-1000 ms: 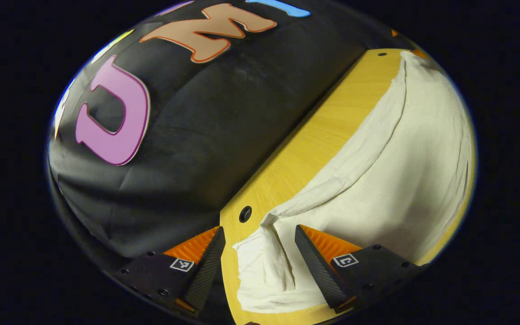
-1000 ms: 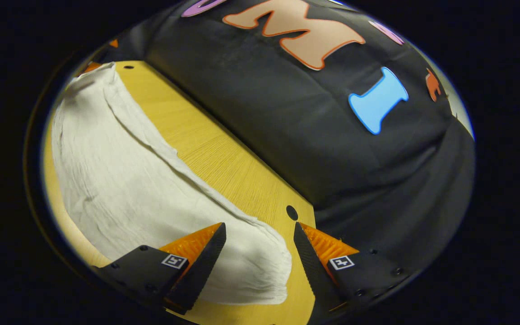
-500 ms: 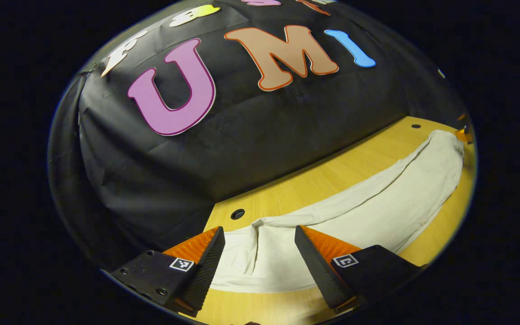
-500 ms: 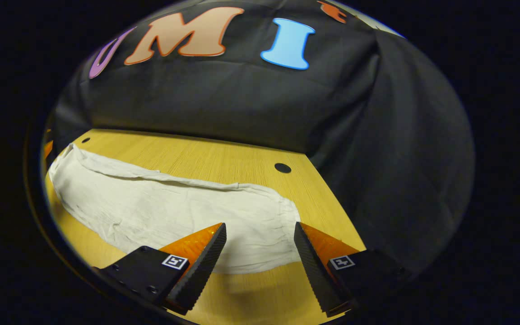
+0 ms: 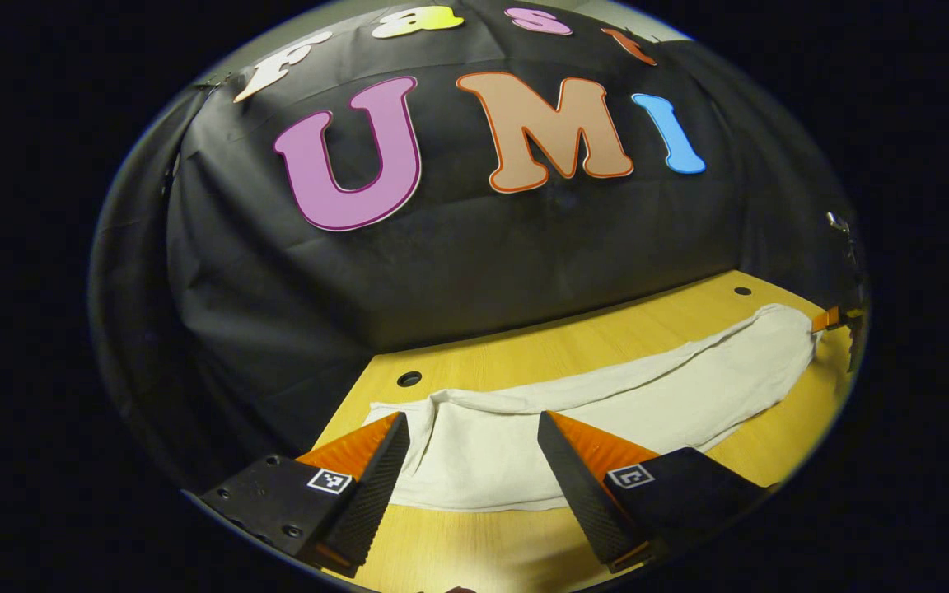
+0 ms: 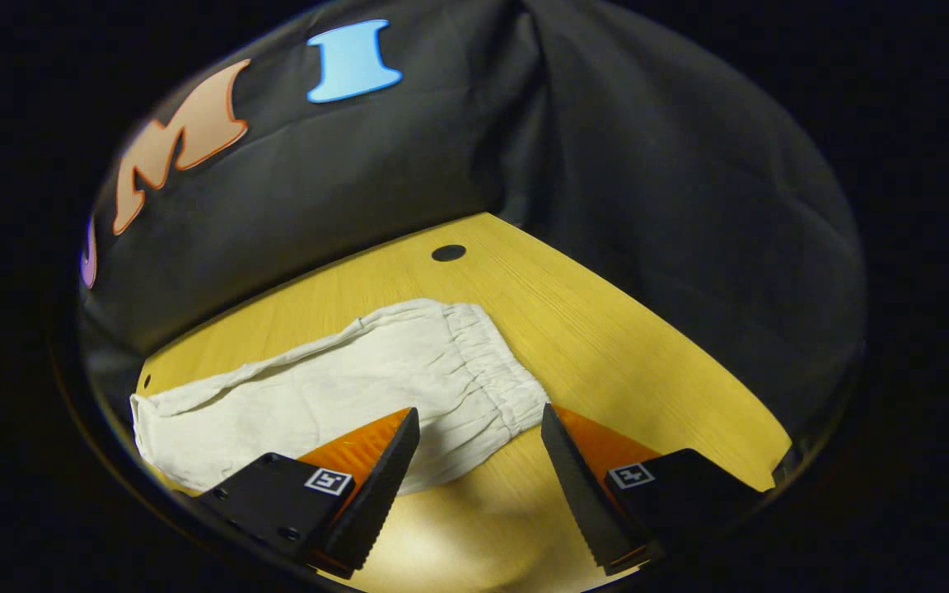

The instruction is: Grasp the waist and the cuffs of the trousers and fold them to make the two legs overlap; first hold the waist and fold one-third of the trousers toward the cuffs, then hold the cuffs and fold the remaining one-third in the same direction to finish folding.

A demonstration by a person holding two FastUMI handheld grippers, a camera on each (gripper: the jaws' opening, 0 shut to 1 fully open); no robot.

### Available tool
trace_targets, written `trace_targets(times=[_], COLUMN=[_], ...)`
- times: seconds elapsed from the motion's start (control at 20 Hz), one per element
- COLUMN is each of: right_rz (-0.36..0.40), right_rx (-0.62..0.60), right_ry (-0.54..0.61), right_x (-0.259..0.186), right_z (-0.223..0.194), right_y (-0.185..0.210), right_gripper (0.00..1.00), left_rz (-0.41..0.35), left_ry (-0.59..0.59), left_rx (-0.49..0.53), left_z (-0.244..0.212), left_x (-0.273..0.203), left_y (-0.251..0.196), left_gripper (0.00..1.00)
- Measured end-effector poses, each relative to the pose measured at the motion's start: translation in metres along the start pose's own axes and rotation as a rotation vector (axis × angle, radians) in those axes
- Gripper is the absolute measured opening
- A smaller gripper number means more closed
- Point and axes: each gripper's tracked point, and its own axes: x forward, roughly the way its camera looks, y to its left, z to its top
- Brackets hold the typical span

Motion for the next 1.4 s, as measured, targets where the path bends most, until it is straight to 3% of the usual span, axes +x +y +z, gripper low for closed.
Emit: trace_targets(times=[0.4,0.45,0.5,0.65,0.7,0.85,1.15,1.4], right_rz=[-0.062,-0.074,-0.089,-0.068,-0.063,-0.057,-0.093,0.028], right_rx=[0.245,0.26,0.271,0.308,0.327,0.326,0.247,0.178], right_ry=[0.086,0.1,0.088,0.138,0.139,0.149,0.104,-0.037], right_x=[0.025,0.025,0.025,0.021,0.022,0.022,0.018,-0.016], right_z=[-0.013,-0.016,-0.012,-0.014,-0.01,-0.008,0.001,0.047], right_y=[-0.004,-0.008,-0.015,-0.02,-0.022,-0.025,-0.023,0.001], right_gripper=[0.91,0.84,0.69,0.48,0.28,0.14,0.14,0.14], left_rz=[0.019,0.017,0.016,0.012,0.01,0.005,0.006,0.016], left_ry=[0.027,0.03,0.033,0.035,0.037,0.04,0.049,0.053], left_rx=[0.03,0.036,0.042,0.038,0.036,0.037,0.019,-0.017], left_z=[-0.006,-0.006,-0.007,-0.007,-0.008,-0.008,-0.011,-0.015], left_x=[-0.009,-0.009,-0.008,-0.007,-0.007,-0.006,-0.01,-0.013], left_y=[0.005,0.004,0.003,0.0,-0.001,-0.005,-0.006,-0.001], left_gripper=[0.96,0.96,0.96,0.96,0.96,0.96,0.96,0.96])
